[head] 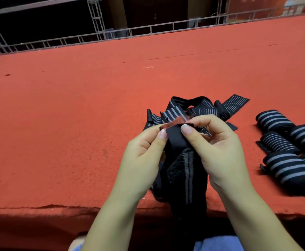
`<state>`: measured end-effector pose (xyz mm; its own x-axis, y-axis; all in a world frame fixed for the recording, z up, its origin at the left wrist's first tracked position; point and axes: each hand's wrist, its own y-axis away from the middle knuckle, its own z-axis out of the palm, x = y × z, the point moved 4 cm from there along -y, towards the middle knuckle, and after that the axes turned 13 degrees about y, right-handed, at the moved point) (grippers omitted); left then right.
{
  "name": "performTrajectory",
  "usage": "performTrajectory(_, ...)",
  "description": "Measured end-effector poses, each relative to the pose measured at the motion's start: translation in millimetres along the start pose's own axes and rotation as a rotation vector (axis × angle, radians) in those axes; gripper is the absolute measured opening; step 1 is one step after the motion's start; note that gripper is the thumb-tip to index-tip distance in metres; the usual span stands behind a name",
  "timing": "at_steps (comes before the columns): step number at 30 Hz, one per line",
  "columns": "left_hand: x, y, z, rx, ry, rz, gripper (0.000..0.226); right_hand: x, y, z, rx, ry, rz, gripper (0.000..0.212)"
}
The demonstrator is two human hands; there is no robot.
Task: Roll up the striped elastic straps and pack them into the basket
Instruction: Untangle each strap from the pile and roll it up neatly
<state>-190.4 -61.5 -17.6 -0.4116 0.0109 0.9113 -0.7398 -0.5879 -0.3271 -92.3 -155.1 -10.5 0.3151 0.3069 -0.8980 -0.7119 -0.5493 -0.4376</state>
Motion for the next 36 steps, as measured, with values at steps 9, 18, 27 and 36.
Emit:
performTrajectory(9, 2.8, 2.5, 6.8, -0.036, 0.062, -0.023, 0.025, -3.0, 0.3, -2.1, 0.009, 0.071, -0.037, 0.018)
performTrajectory(18, 5.4, 4.7, 7.8, -0.056, 0.108, -0.041, 0.027, -4.7, 3.1, -2.5, 0.018, 0.070, -0.044, 0.017)
performTrajectory(27, 3.6, 6.6, 7.5, -0.045, 0.092, -0.062, 0.027, -5.5, 6.5, -3.4, 0.034, 0.076, -0.042, 0.015)
performTrajectory(36, 6.5, 8.4, 7.4, 0.009, -0.048, 0.042, 0.022, -7.2, 10.3, -3.0, 0.076, 0.080, -0.063, 0.020)
